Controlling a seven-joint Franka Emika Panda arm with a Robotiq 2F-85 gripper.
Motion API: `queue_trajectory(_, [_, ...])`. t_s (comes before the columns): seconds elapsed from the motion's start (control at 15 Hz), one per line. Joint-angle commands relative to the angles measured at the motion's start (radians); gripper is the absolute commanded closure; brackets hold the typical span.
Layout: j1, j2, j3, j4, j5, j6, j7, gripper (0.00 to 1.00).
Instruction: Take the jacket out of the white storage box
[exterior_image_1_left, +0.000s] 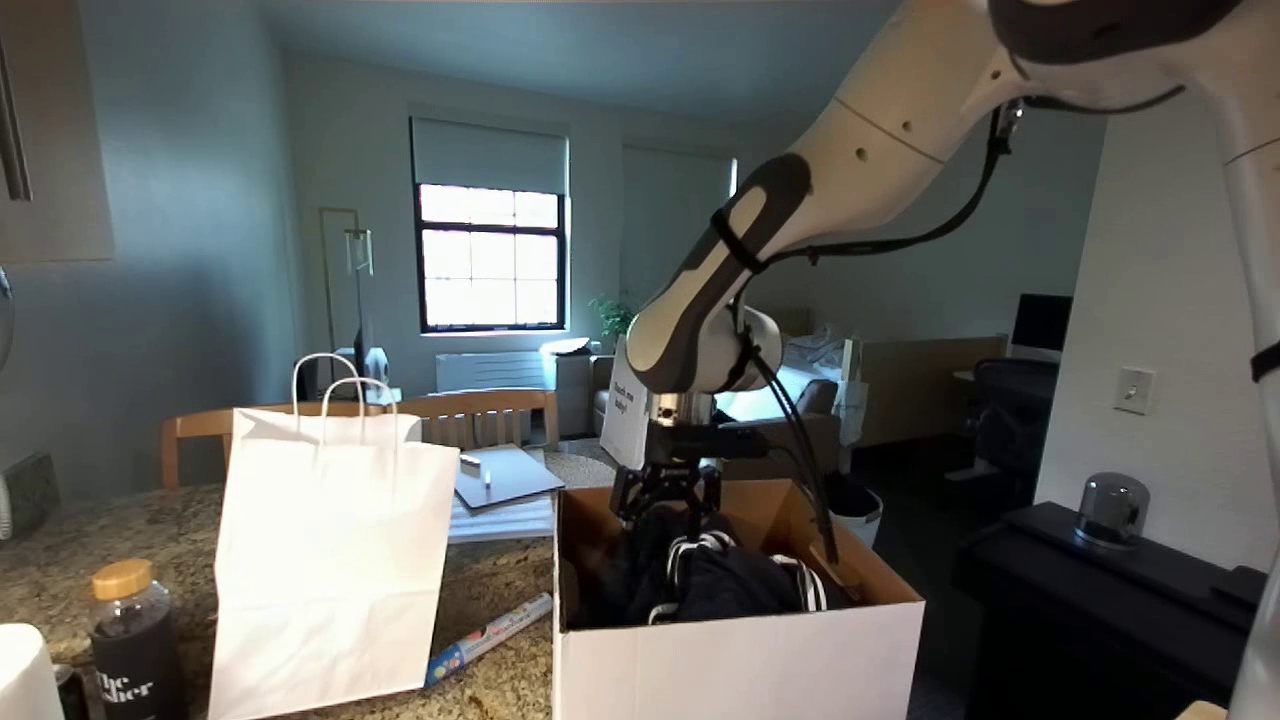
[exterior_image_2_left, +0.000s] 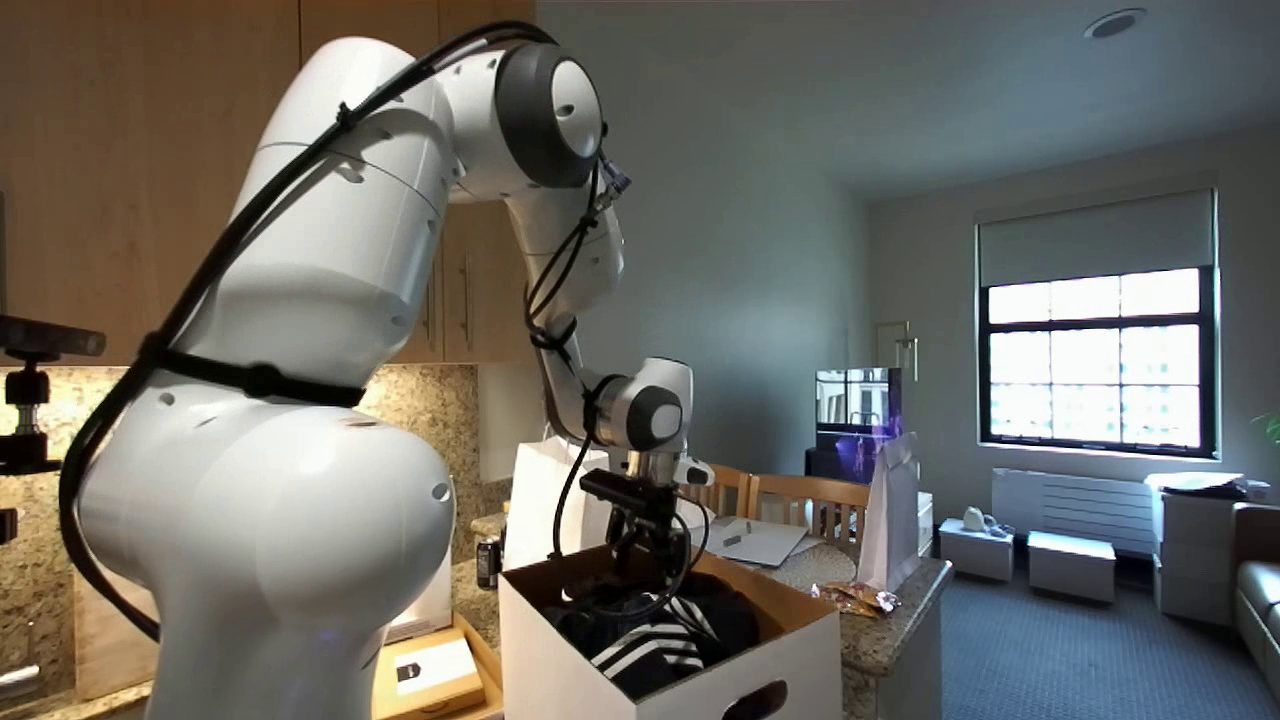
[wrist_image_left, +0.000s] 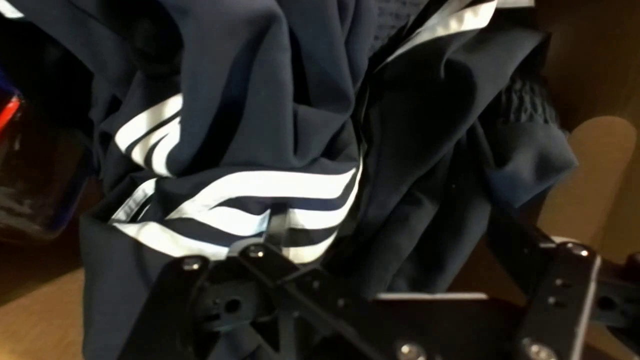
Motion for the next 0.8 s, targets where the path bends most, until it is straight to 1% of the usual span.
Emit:
queue_trajectory(0.0, [0.014,0.141,-0.018,0.09,-0.006,0.037,0.066,0.0])
queue_trajectory(0.2, [0.027,0.221,-0.059,0.147,-0.029,0.069,0.125,0.0])
queue_trajectory(0.33, [0.029,0.277,-0.069,0.195,-0.023,0.044,0.138,0.0])
queue_trajectory(0.47, [0.03,0.366,-0.058,0.262,-0.014,0.018,0.127,0.0])
queue_trajectory(0.6, [0.033,0.426,-0.037,0.321,0.003,-0.008,0.118,0.0])
queue_trajectory(0.73, [0.06,0.479,-0.045,0.376,-0.013,-0.01,0.133,0.0])
